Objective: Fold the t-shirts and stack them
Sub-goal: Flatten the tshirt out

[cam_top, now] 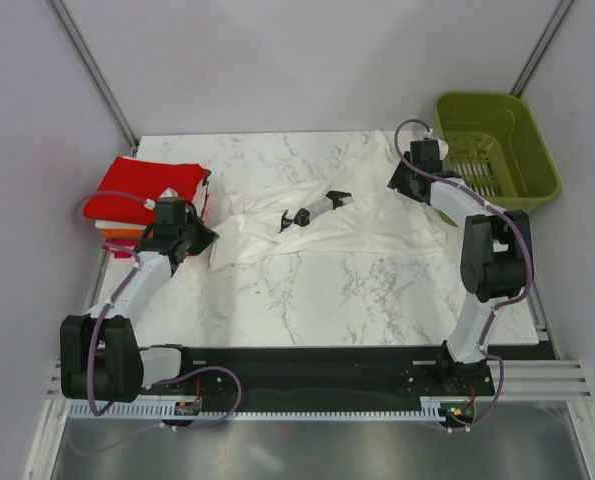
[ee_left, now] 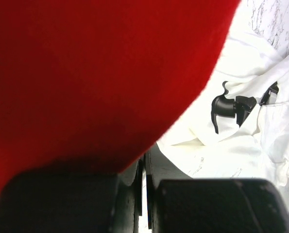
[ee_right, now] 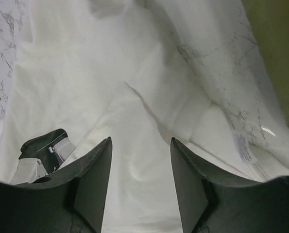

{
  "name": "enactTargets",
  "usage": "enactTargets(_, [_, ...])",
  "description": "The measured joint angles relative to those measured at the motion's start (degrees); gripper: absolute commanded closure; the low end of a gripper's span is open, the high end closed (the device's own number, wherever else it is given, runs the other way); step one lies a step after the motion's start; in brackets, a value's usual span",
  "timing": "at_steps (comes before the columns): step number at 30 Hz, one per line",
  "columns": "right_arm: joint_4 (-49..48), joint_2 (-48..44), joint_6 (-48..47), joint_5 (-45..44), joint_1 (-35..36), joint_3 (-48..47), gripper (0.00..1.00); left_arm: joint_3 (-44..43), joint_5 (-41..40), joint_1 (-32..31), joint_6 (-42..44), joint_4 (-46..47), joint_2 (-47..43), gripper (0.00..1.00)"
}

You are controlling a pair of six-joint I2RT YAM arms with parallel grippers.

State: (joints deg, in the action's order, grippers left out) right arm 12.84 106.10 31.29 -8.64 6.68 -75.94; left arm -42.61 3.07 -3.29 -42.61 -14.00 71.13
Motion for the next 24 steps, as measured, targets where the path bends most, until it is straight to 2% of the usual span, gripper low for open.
enactTargets(2, [-0.2,3.2,-0.5,1.0,0.0,-2.3,0.33,0.3,0.0,0.0,0.0,0.5,0.0,0.98])
enactTargets(9, [0.1,12.2,-2.2,2.6,0.3,-9.3,0.33,4.2,0.1,0.0,-0.5,1.3,-2.3,0.98])
enactTargets(13, [0.6,14.9,-3.3,2.0,0.6,-12.4,0.36,5.5,0.1,0.1,-0.5,1.3,-3.5,0.98])
enactTargets(15, [0.5,15.7,-3.7,2.2,0.7,-13.3,0.44,5.6,0.1,0.1,-0.6,1.3,-4.3,0.98])
enactTargets(17, [0.7,15.9,-3.8,2.6,0.7,-13.4,0.47,5.6,0.1,0.1,-0.6,1.4,-4.9,0.98])
enactTargets(24, [1.0,15.9,-3.3,5.1,0.9,-13.4,0.46,5.6,0.1,0.1,-0.6,1.3,-5.3,0.98])
